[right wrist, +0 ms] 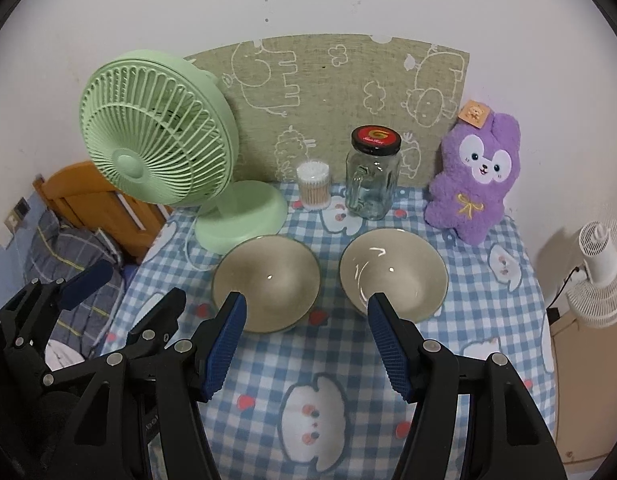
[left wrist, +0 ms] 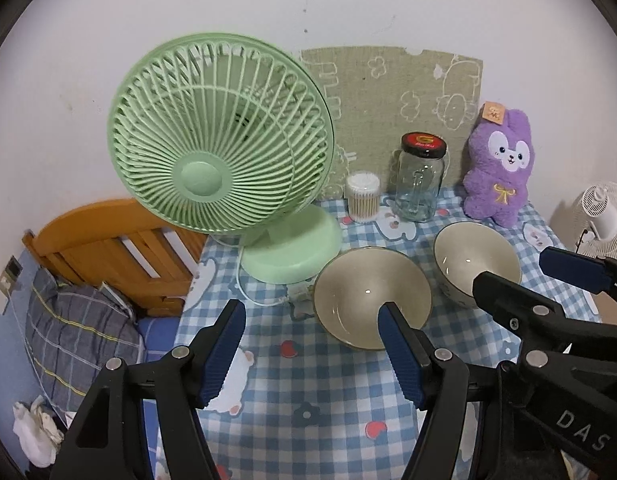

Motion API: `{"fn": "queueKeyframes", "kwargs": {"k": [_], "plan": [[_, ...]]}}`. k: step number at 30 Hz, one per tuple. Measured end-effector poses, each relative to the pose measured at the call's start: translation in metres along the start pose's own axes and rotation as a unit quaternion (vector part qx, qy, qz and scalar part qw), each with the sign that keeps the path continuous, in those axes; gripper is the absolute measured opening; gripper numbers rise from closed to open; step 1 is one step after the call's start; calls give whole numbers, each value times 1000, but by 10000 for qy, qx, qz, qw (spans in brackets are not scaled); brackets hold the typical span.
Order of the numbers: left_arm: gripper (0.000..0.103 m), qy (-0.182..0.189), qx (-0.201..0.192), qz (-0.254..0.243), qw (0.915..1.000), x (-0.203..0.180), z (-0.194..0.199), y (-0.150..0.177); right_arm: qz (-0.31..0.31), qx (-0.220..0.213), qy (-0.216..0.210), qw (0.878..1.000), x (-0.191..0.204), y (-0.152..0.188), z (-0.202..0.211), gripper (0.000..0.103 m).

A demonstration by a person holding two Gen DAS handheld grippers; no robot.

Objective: Organize plates and bowls

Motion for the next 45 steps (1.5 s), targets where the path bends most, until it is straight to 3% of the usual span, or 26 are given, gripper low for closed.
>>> {"fn": "queueKeyframes", "kwargs": {"k": [8, 16, 18, 20, 23, 32, 40, 45], "plan": [[69, 26, 212, 20, 9998, -1, -31, 4, -412, 334, -34, 9986, -5, 10, -41, 66], [62, -78, 349, 79, 9993, 4, -60, 19, -505, 473, 95, 9976, -5, 22, -70, 66], [59, -40, 448, 160, 9989, 6, -67, 25, -545, 508, 131, 9971, -7, 26, -75, 62], [58, -44, 504, 184, 9985, 8, -73, 29, -614, 588, 101, 9963, -7, 31, -82, 48], [54, -75, 525, 133, 9985, 8, -79, 35, -764, 688, 89, 9947, -10, 38, -90, 41], [39, 84, 794, 314, 9963, 9, -95, 53, -1111, 999, -196, 9886, -8, 58, -103, 27], [15, 267, 899, 378, 9949, 0, -99, 51, -816, 967, -58, 9919, -3, 58, -108, 18], [10, 200, 915, 165, 9955, -7, -101, 51, -627, 921, 88, 9937, -5, 56, -112, 18]]}}
Point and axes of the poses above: each gripper's, at about its wrist camera, not at the fingertips, and z roughly against the way its jaws point, x to its left, y to its underside, the point moved 10 cm from there along -z, roughly the way its jaws point, and after that the axes turned 11 degrees about -x, right-handed, at the moved point
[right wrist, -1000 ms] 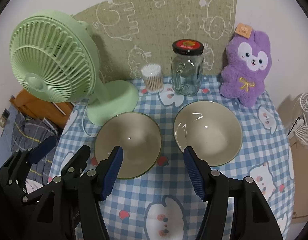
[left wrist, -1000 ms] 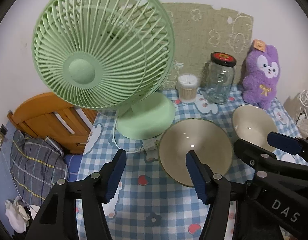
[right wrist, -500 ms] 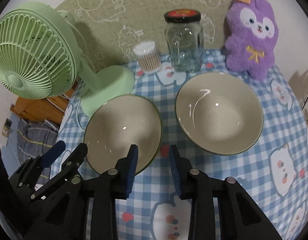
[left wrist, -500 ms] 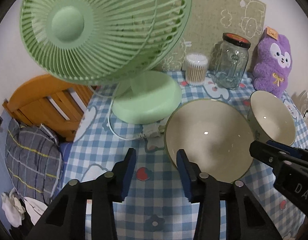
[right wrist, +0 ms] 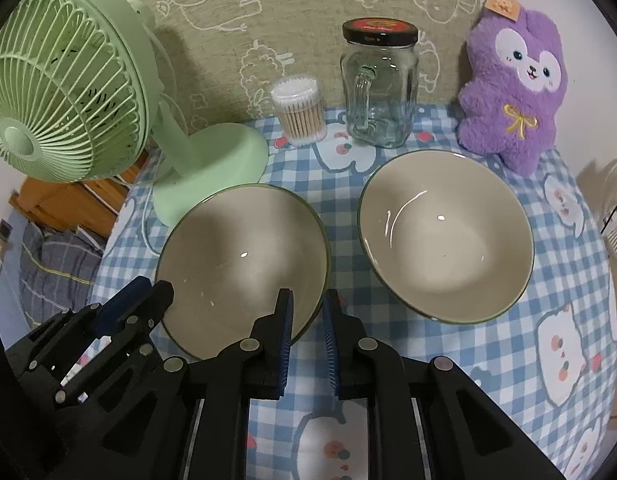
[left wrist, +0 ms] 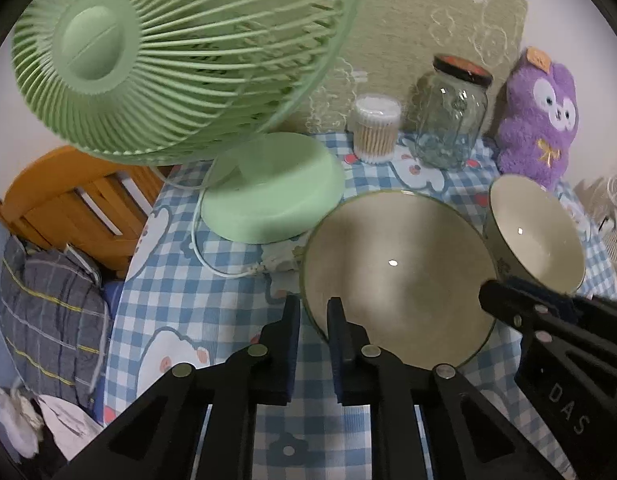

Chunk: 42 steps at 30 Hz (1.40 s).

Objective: Organize plates and bowls

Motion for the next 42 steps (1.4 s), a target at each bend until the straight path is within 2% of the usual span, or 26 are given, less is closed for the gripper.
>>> {"fn": "queueKeyframes", "kwargs": {"k": [7, 24, 27, 38, 39, 40, 41, 42], "plan": [[9, -260, -70, -250, 9993, 1, -3, -4, 160, -15, 148, 9998, -1, -1, -13, 17], [9, -213, 0, -176, 9996, 4, -13, -5, 485, -153, 349, 9981, 1, -12, -23, 17], [9, -261, 34, -183, 9995, 4, -12, -4, 579, -110, 491, 9971, 1, -12, -20, 10], [8, -303, 117, -173, 9993, 5, 0, 3, 496, -25, 346, 9982, 6, -4, -6, 9], [3, -271, 52, -205, 9994, 3, 3, 2, 515, -57, 263, 9983, 9, -4, -3, 9], [0, -31, 7, -207, 9998, -4, 8, 2, 546, -125, 137, 9983, 14, -6, 1, 8], [0, 229, 43, -33, 9997, -10, 12, 2, 395, -81, -110, 9991, 18, -6, 7, 7], [0, 325, 78, 78, 9994, -12, 16, 2, 295, 34, -96, 9995, 16, -5, 7, 7]]}}
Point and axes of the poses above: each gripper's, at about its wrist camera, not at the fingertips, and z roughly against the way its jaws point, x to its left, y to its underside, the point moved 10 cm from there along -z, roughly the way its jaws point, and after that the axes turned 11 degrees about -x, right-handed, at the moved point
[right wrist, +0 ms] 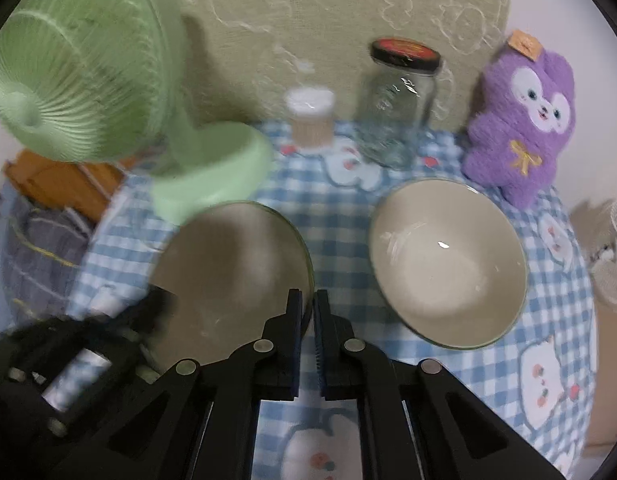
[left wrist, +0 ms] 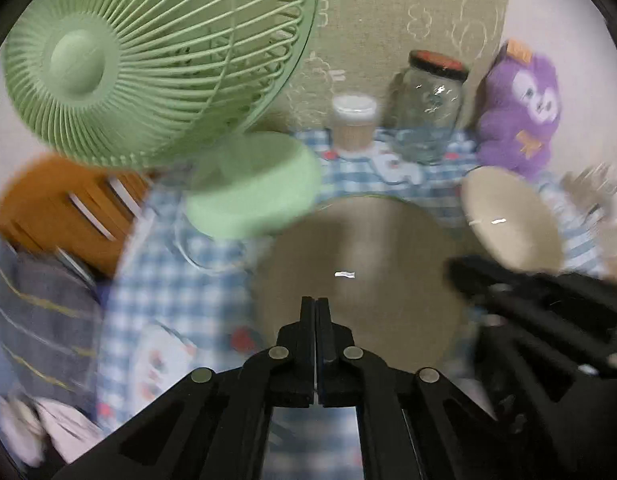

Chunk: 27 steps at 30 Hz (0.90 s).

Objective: Organize plates and bowls

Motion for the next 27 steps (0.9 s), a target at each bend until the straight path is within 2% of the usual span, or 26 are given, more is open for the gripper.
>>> {"fn": "queueKeyframes", "kwargs": {"k": [3, 5, 7, 11, 14, 15, 16, 17, 27], "plan": [[0, -401, 23, -275, 9988, 3, -6, 6, 166, 88, 410, 9990, -8, 9, -4, 7], [0, -308, 162, -204, 9992, 3, -11, 14, 103, 28, 302, 9995, -10, 12, -2, 7], [0, -360, 109, -226, 9990, 6, -14, 17, 7, 41, 202, 9998, -11, 13, 0, 7], [0, -465, 55, -302, 9984, 4, -12, 14, 159, 23, 373, 9992, -9, 13, -2, 8], [0, -493, -18, -273, 9984, 10, -5, 9, 75, 48, 327, 9994, -11, 12, -3, 8], [7, -556, -41, -273, 9981, 14, -2, 7, 65, 69, 337, 9994, -13, 13, -4, 8], [28, -655, -57, -293, 9974, 17, -1, 6, 59, 85, 359, 9993, -14, 13, -5, 8], [35, -747, -79, -330, 9966, 20, -1, 4, 56, 94, 377, 9992, -16, 14, -6, 8], [36, -599, 158, -195, 9979, 21, -17, 8, 48, 78, 383, 9992, -17, 13, -7, 9]]}}
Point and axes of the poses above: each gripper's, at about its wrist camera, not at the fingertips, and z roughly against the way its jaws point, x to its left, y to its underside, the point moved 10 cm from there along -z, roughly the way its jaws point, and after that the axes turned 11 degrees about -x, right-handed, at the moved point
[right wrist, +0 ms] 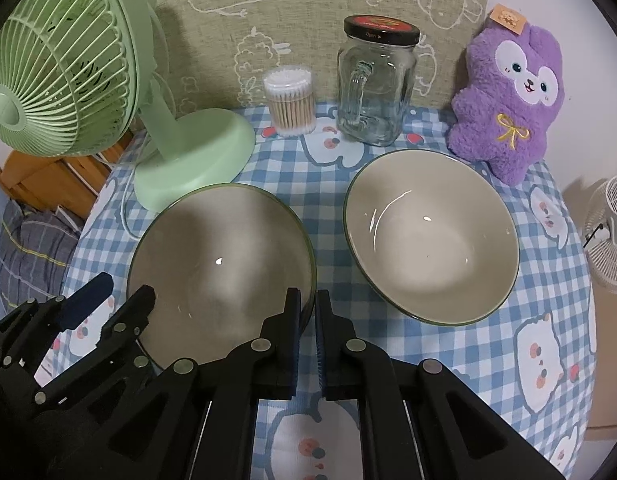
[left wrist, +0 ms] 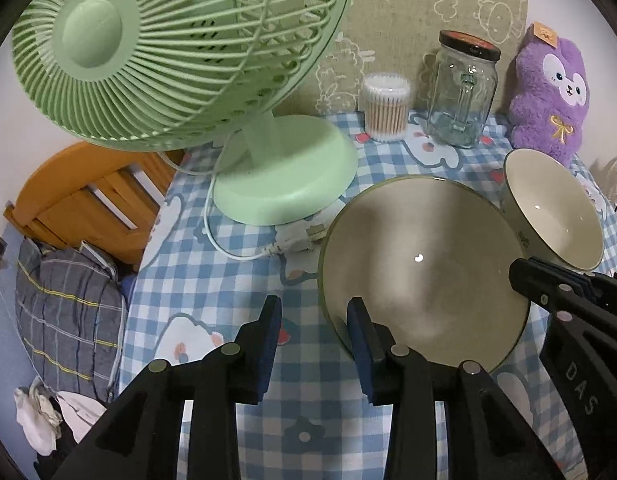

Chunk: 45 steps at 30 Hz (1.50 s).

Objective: Organize plates and bowls

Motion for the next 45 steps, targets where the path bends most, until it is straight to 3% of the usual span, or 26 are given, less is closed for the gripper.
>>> {"fn": "queueKeyframes", "kwargs": {"k": [2, 4, 6, 22, 45], "plan": [[30, 89, 20, 108, 9999, -1, -1, 0, 7, -2, 2, 10000, 0, 0, 0, 9], [16, 201, 32, 169, 9996, -5, -1, -1, 17, 5, 17, 10000, -1, 0, 0, 9], [11, 240, -26, 157, 9996, -9, -2, -2, -27, 41, 4, 10000, -2, 0, -1, 9], [10, 188, -13, 156, 9997, -8, 15, 9, 40, 219, -66, 9997, 2, 14, 9, 9], [10, 191, -79, 219, 9995, -4, 68, 39, 288, 46, -128, 9995, 13, 44, 67, 9]]}}
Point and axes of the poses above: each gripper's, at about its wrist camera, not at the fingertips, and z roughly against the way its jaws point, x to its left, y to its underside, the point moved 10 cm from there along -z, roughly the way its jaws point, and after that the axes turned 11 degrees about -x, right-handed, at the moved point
